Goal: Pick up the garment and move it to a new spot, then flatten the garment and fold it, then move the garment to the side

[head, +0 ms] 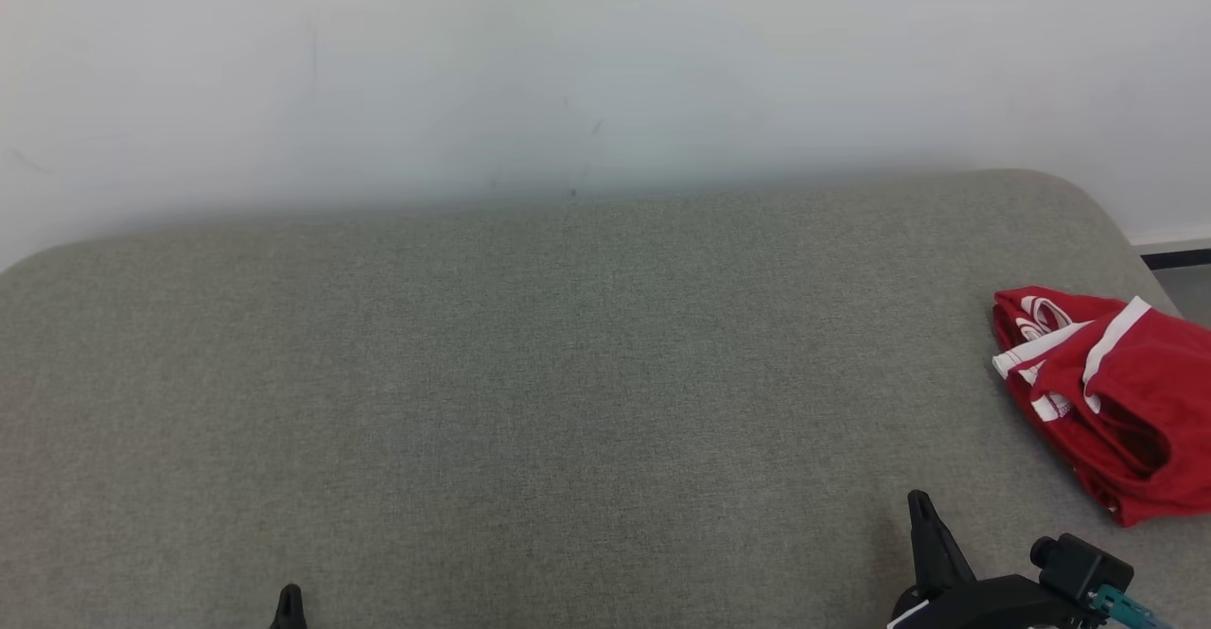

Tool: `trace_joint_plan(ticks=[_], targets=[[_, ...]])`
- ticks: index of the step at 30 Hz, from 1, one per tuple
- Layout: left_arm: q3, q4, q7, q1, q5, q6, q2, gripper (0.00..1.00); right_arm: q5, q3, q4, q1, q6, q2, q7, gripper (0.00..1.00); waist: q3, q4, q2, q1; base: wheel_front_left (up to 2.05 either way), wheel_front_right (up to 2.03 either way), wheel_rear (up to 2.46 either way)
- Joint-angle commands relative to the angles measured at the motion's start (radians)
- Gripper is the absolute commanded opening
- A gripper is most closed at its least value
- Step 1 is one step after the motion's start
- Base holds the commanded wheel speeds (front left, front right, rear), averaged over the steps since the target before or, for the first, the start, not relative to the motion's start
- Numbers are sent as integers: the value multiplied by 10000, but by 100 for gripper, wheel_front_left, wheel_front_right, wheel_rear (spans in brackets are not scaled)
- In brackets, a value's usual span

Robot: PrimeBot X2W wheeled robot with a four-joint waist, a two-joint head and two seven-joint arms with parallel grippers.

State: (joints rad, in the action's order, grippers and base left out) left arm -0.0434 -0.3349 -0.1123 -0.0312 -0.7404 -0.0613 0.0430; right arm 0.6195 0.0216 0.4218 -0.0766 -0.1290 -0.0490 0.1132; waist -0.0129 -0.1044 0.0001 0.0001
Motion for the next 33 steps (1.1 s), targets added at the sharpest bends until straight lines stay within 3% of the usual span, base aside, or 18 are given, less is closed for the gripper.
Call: trace_joint_plan(ticks=[1, 33], targets=[[-65, 199, 80, 308, -330, -34, 48, 0, 376, 48, -226, -188, -9, -5, -69, 0, 3, 17, -1, 0, 0, 0, 0], [-355, 526, 1049, 828, -4008, -338, 68, 0, 4554, 441, -922, -289, -17, -10, -1040, 0, 57, 369, -1, -1, 0, 0, 0]])
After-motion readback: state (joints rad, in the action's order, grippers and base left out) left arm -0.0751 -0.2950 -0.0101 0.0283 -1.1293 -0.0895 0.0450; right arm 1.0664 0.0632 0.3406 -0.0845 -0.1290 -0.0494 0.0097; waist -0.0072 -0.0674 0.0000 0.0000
